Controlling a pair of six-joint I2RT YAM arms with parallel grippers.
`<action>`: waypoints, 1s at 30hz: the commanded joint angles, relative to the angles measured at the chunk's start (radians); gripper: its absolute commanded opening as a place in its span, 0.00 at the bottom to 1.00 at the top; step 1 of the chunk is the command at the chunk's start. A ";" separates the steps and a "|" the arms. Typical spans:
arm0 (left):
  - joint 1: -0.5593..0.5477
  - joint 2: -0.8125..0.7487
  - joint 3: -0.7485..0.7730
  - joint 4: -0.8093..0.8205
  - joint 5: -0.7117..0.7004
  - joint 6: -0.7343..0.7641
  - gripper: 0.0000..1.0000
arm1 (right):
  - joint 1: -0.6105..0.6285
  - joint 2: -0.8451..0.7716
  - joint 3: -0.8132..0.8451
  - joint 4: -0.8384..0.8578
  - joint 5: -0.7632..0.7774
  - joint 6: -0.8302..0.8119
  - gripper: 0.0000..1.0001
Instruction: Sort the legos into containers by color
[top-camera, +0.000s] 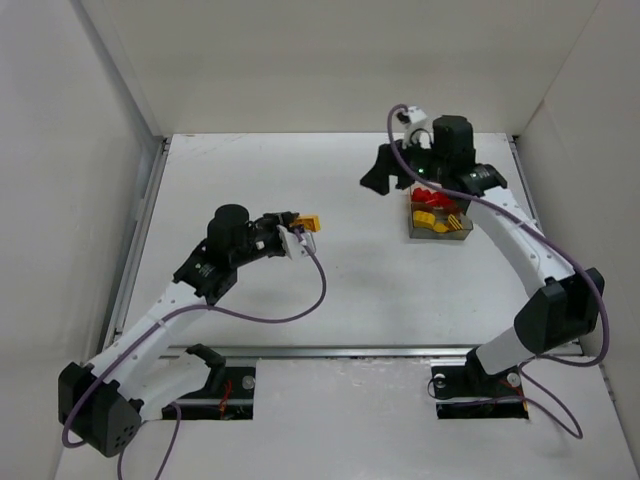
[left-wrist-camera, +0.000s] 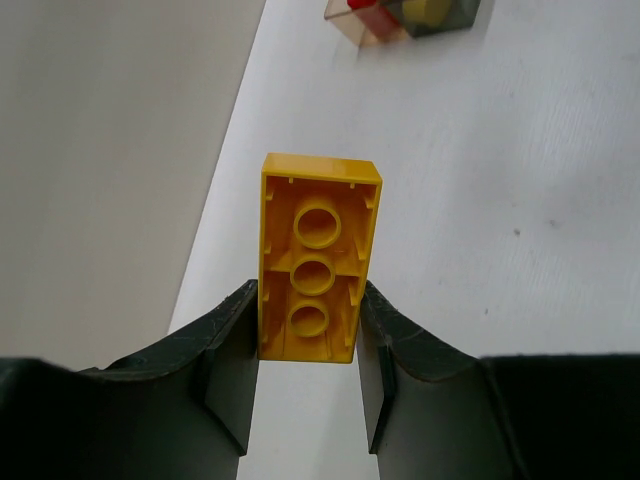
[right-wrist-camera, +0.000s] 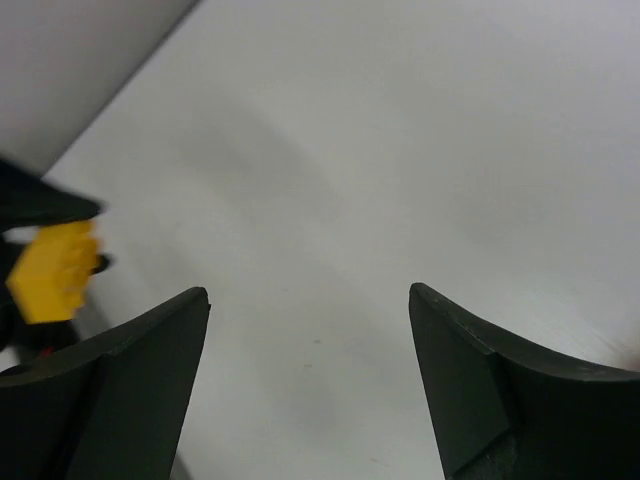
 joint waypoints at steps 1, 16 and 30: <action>-0.005 0.037 0.108 0.034 0.122 -0.176 0.00 | 0.097 -0.036 -0.007 0.091 -0.294 -0.066 0.86; -0.005 0.109 0.130 0.057 0.047 -0.421 0.00 | 0.309 -0.001 -0.021 0.201 -0.318 0.075 0.86; -0.005 0.091 0.119 0.129 -0.006 -0.461 0.00 | 0.320 0.100 0.059 0.194 -0.219 0.153 0.42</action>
